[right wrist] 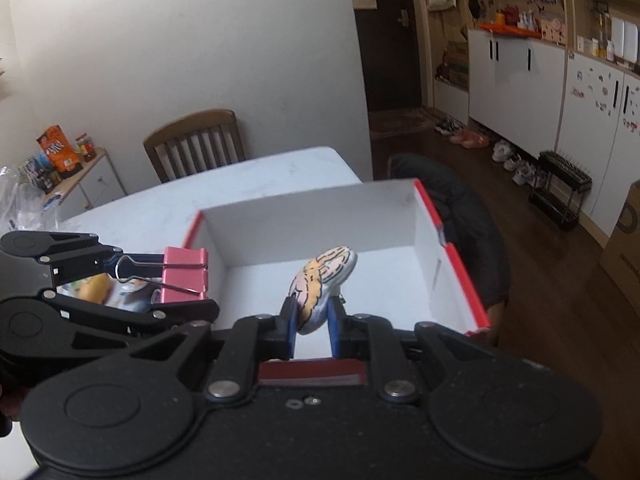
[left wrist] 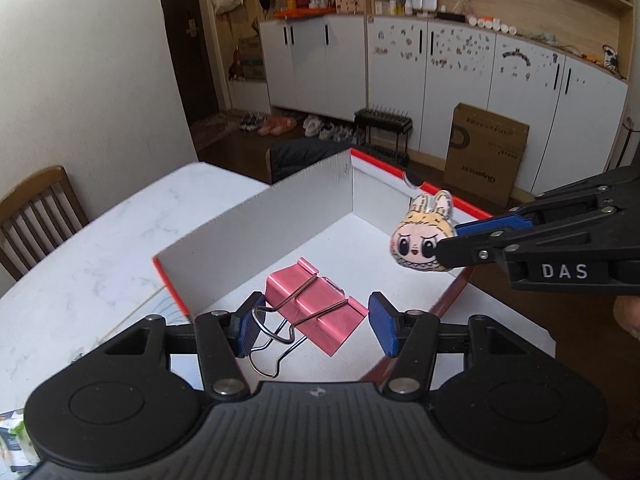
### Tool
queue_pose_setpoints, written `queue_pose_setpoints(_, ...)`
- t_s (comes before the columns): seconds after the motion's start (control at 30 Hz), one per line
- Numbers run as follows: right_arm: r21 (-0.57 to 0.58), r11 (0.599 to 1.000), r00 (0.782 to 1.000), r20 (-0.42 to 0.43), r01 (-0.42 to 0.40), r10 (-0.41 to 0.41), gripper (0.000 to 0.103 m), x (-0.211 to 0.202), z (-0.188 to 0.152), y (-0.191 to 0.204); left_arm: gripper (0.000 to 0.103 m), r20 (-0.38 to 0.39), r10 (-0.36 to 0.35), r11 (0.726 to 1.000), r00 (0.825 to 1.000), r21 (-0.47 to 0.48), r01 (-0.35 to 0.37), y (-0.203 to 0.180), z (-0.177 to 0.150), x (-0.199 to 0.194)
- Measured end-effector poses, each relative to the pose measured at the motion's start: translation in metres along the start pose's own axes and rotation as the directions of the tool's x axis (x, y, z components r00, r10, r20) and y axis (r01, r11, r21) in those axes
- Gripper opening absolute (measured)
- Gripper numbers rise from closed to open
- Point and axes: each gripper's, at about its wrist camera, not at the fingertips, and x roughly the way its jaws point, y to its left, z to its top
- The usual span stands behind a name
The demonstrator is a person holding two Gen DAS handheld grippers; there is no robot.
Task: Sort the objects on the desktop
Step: 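Carry the binder clip and keychain with both tools over the red shoebox, then open both tools to drop the clip and keychain into the box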
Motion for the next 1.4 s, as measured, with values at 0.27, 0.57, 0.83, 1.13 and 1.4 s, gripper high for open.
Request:
queue_pose_setpoints(0.27, -0.022, 1.0, 0.995, -0.101, 0.019, -0.021, 0.015, 0.039, 0.007, -0.021, 0.056, -0.101, 0.025, 1.0, 0.995, 0.012, -0.024, 0.003, 0.016, 0.05)
queue_pose_setpoints(0.57, -0.06, 0.998, 0.981, -0.188, 0.028, -0.039, 0.015, 0.082, 0.011, -0.036, 0.056, -0.211, 0.028, 0.999, 0.977, 0.034, -0.022, 0.007, 0.03, 0.098)
queue_pose_setpoints(0.83, -0.103, 0.994, 0.961, -0.27, 0.026, -0.053, 0.015, 0.11, 0.013, -0.038, 0.056, -0.338, 0.012, 1.0, 0.941, 0.017, -0.006, 0.009, 0.032, 0.138)
queue_pose_setpoints(1.13, -0.101, 0.995, 0.938, -0.343, 0.018, -0.052, 0.015, 0.131, 0.013, -0.044, 0.056, -0.419, -0.016, 1.0, 0.908, 0.003, 0.019, 0.009, 0.025, 0.163)
queue_pose_setpoints(1.4, -0.105, 0.994, 0.923, -0.382, 0.008, -0.047, 0.015, 0.139, 0.015, -0.046, 0.056, -0.478, -0.033, 0.999, 0.878, -0.007, 0.034, 0.009, 0.022, 0.178)
